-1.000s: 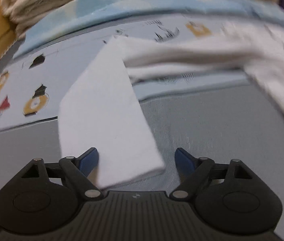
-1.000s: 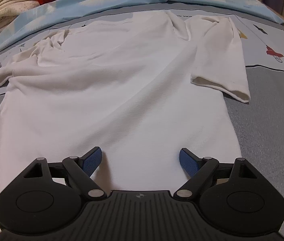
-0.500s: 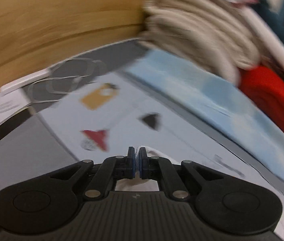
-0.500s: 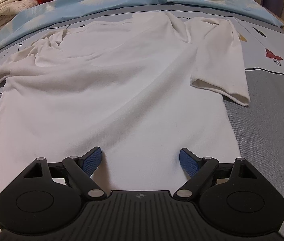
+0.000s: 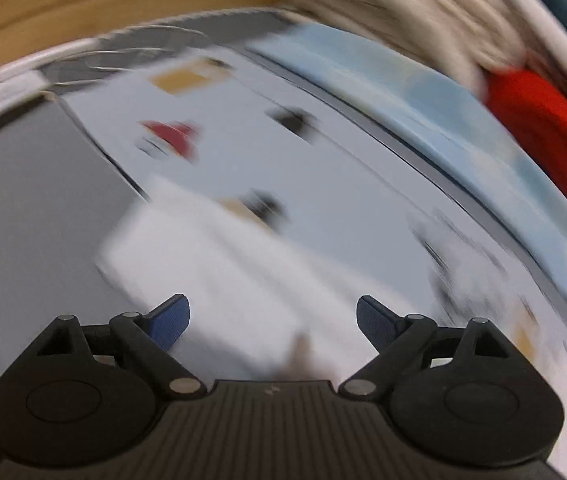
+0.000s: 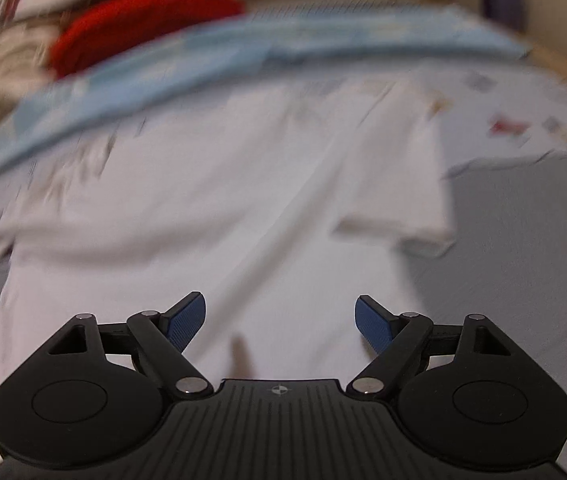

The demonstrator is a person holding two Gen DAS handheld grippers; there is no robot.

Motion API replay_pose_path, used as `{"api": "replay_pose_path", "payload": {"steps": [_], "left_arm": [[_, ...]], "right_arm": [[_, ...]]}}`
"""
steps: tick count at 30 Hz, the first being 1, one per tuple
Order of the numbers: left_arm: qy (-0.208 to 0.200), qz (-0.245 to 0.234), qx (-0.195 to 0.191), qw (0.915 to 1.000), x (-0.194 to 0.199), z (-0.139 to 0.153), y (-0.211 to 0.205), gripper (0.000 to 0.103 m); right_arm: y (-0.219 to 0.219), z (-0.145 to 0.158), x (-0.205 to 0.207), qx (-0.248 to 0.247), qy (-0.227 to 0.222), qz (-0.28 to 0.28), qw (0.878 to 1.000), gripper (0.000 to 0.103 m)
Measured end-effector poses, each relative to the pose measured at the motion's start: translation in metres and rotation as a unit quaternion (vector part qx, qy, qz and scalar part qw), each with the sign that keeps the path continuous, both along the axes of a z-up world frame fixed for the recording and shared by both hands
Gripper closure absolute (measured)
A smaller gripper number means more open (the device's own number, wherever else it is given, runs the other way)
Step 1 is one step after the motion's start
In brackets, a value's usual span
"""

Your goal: Fold small clothes

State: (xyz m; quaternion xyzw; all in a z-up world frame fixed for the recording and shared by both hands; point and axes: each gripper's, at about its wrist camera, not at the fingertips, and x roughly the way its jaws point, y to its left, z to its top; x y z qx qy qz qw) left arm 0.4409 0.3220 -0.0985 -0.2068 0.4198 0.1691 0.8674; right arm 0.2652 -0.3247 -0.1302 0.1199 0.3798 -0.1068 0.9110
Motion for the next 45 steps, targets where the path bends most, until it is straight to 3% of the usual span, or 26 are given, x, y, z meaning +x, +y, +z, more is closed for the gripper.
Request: {"api": "replay_pose_path", "payload": {"steps": [2, 4, 6, 9, 10, 11, 12, 14, 17, 20, 23, 26, 30, 32, 34, 36, 37, 38, 39, 40, 43, 45], "left_arm": [[-0.003, -0.048, 0.007, 0.9988, -0.026, 0.008, -0.044, 0.009], [-0.008, -0.08, -0.001, 0.9967, -0.054, 0.017, -0.089, 0.009], [-0.016, -0.119, -0.032, 0.9923, -0.079, 0.024, -0.13, 0.009], [-0.027, -0.155, -0.099, 0.9826, -0.108, 0.026, -0.182, 0.006], [-0.028, -0.157, -0.112, 0.9807, -0.115, 0.024, -0.197, 0.0], [-0.035, -0.158, -0.115, 0.9801, -0.12, 0.02, -0.21, 0.0], [-0.04, -0.16, -0.108, 0.9804, -0.123, 0.014, -0.223, 0.0], [-0.035, -0.169, -0.083, 0.9816, -0.124, -0.002, -0.243, 0.0], [-0.01, -0.168, -0.023, 0.9854, -0.109, -0.021, -0.254, 0.001], [0.001, -0.138, -0.037, 0.9898, -0.093, -0.035, -0.245, 0.001], [0.016, -0.127, -0.063, 0.9898, -0.085, -0.048, -0.242, 0.001], [0.024, -0.134, -0.048, 0.9895, -0.08, -0.049, -0.243, 0.001], [0.026, -0.136, -0.029, 0.99, -0.071, -0.051, -0.251, 0.001], [0.027, -0.136, -0.027, 0.99, -0.07, -0.052, -0.254, 0.001], [0.03, -0.138, -0.023, 0.9898, -0.071, -0.052, -0.256, 0.001], [0.033, -0.142, -0.019, 0.9891, -0.069, -0.054, -0.261, 0.001], [0.034, -0.145, -0.017, 0.9887, -0.068, -0.055, -0.263, 0.001], [0.035, -0.148, -0.015, 0.9883, -0.067, -0.056, -0.265, 0.001], [0.036, -0.151, -0.014, 0.9877, -0.066, -0.057, -0.268, 0.001], [0.036, -0.154, -0.013, 0.9874, -0.065, -0.058, -0.27, 0.001], [0.039, -0.156, -0.015, 0.9868, -0.064, -0.061, -0.275, 0.001], [0.04, -0.158, -0.016, 0.9866, -0.063, -0.062, -0.279, 0.001]], "right_arm": [[-0.011, 0.005, -0.002, -0.051, -0.017, -0.024, 0.998, 0.019], [-0.018, 0.001, 0.002, -0.088, -0.018, -0.014, 0.996, 0.018], [-0.021, -0.009, 0.017, -0.114, -0.01, 0.041, 0.993, 0.017], [-0.03, -0.026, 0.045, -0.161, -0.025, 0.065, 0.984, 0.018], [-0.039, -0.033, 0.058, -0.155, -0.016, 0.07, 0.985, 0.031], [-0.047, -0.04, 0.067, -0.133, -0.003, 0.075, 0.988, 0.081], [-0.055, -0.046, 0.076, -0.105, 0.018, 0.087, 0.991, 0.085], [-0.061, -0.036, 0.077, -0.101, 0.006, 0.09, 0.991, 0.09], [-0.067, 0.011, 0.061, -0.103, -0.052, 0.089, 0.989, 0.093], [-0.089, 0.064, 0.033, -0.096, -0.128, 0.06, 0.985, 0.093], [-0.122, 0.1, 0.019, -0.093, -0.158, 0.03, 0.982, 0.093], [-0.161, 0.121, 0.024, -0.102, -0.162, -0.009, 0.982, 0.093], [-0.209, 0.14, 0.042, -0.158, -0.148, -0.085, 0.972, 0.093], [-0.244, 0.144, 0.053, -0.199, -0.13, -0.146, 0.96, 0.093], [-0.284, 0.141, 0.065, -0.239, -0.114, -0.214, 0.94, 0.091], [-0.328, 0.122, 0.076, -0.279, -0.074, -0.29, 0.912, 0.069], [-0.347, 0.112, 0.074, -0.291, -0.047, -0.335, 0.895, 0.042], [-0.363, 0.101, 0.07, -0.294, -0.024, -0.377, 0.878, 0.029], [-0.374, 0.09, 0.063, -0.285, -0.016, -0.409, 0.867, 0.029], [-0.383, 0.079, 0.052, -0.254, -0.028, -0.419, 0.871, 0.03], [-0.398, 0.049, 0.028, -0.134, -0.052, -0.411, 0.9, 0.03], [-0.41, 0.028, 0.015, -0.015, -0.063, -0.413, 0.908, 0.03]]}}
